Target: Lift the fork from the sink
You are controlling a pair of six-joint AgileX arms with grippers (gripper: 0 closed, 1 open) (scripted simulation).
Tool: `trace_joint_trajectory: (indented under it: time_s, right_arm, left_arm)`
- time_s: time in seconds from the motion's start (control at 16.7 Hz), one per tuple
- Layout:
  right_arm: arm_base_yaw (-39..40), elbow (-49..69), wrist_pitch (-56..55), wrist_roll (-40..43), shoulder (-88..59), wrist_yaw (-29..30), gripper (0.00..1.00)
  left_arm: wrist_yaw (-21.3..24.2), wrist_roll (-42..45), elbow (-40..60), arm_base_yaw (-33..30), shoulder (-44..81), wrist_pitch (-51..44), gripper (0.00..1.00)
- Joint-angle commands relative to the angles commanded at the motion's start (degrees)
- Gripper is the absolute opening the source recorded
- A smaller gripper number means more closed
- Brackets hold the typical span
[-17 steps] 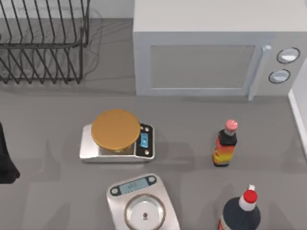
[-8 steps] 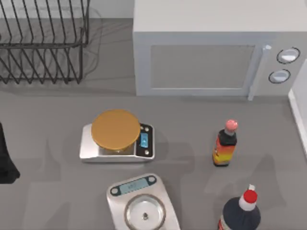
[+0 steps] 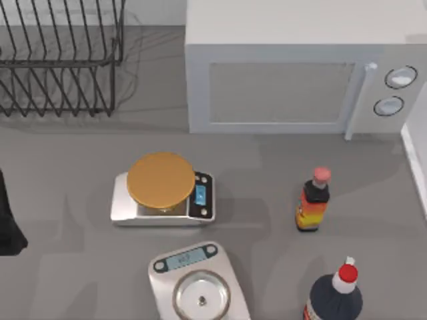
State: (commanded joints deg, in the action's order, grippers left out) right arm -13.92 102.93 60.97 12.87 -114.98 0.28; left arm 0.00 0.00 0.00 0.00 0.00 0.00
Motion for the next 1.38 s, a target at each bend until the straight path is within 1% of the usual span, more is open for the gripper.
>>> trace_joint_trajectory:
  time_s: [0.24,0.42,0.9,1.08,1.38]
  right_arm:
    - [-2.0,15.2,8.8,1.9,-17.5,0.0,1.00]
    - [-2.9,21.4,12.6,2.7,-24.5,0.1,1.00]
    - [-2.8,22.5,13.3,2.8,-26.3,0.1,1.00]
    - [-2.8,19.9,9.3,2.8,-28.1,0.1,1.00]
    - [-2.9,12.2,-5.7,2.7,-33.9,0.2,1.00]
  left_arm:
    - [0.0,0.0,0.0,0.0,0.0,0.0,1.00]
    - [0.0,0.0,0.0,0.0,0.0,0.0,1.00]
    - [0.0,0.0,0.0,0.0,0.0,0.0,1.00]
    - [0.0,0.0,0.0,0.0,0.0,0.0,1.00]
    - [0.0,0.0,0.0,0.0,0.0,0.0,1.00]
